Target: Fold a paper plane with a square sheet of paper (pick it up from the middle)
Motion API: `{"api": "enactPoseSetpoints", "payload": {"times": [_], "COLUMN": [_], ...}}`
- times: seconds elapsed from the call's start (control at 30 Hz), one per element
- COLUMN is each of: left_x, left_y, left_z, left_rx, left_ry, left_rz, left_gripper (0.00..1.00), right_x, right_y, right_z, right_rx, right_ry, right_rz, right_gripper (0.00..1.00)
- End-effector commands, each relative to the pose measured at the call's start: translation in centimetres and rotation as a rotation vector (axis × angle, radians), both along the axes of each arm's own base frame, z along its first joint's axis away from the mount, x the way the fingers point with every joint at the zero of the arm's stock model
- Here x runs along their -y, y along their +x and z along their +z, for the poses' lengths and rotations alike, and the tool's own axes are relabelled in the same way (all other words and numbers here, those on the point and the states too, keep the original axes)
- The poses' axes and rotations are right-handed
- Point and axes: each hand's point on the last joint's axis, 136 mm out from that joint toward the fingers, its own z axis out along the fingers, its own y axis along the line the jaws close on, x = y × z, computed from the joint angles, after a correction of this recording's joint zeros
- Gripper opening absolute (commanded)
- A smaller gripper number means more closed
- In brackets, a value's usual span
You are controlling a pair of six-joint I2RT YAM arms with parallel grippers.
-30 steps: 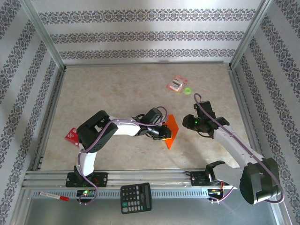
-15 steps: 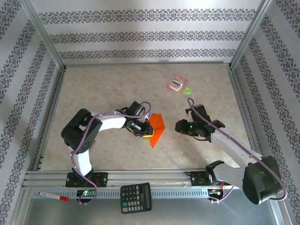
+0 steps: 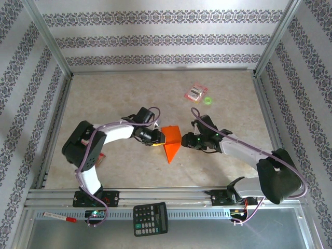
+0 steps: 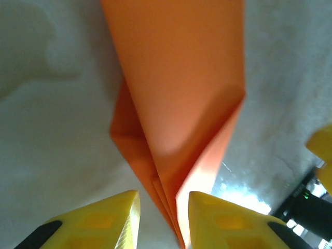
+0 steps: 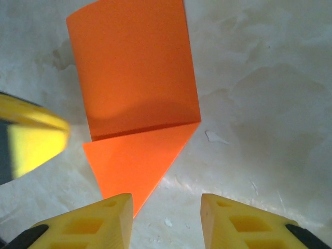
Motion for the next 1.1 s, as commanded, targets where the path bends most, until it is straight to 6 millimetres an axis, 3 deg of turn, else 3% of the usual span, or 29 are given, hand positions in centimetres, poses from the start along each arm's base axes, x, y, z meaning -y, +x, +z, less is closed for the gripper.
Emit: {"api": "enactPoseSetpoints", "payload": {"times": [0.0,0.33,0.47,0.57,0.67,0.83,1.07], "left_x": [1.3,4.6,2.8,2.0,3.0,5.4,4.5], "left_y": [1.8,4.2,5.2,3.7,1.5,0.7,2.1], "left_z": [0.3,1.2,3.0,4.5,5.5,4.2,0.7], "left_rx": [0.028,0.013,0.114,0.179,0.181,0.106,0.067], "left_ry": [-0.016,-0.101,-0.013,-0.017,-0.086,-0.160,-0.096], "left_rz": [-0.016,-0.103,-0.038,0.004,-0.007,-0.062,-0.046], "left_gripper": [0.30,0.28,0.29,0.30,0.28,0.14,0.03], "right_x": [-0.8,0.3,1.7,2.4,3.0,2.7,2.1], "right_y": [1.2,1.6,2.1,2.4,2.8,3.4,3.9], "right_z": [1.4,0.3,0.0,0.1,0.3,-0.1,-0.7], "right_rx": [0.044,0.031,0.021,0.018,0.031,0.022,-0.008], "right_ry": [0.033,0.029,0.030,0.050,0.038,0.041,0.058], "right_rz": [0.010,-0.039,-0.075,-0.080,-0.085,-0.084,-0.086], "right_gripper": [0.39,0.39,0.39,0.41,0.42,0.42,0.45]}}
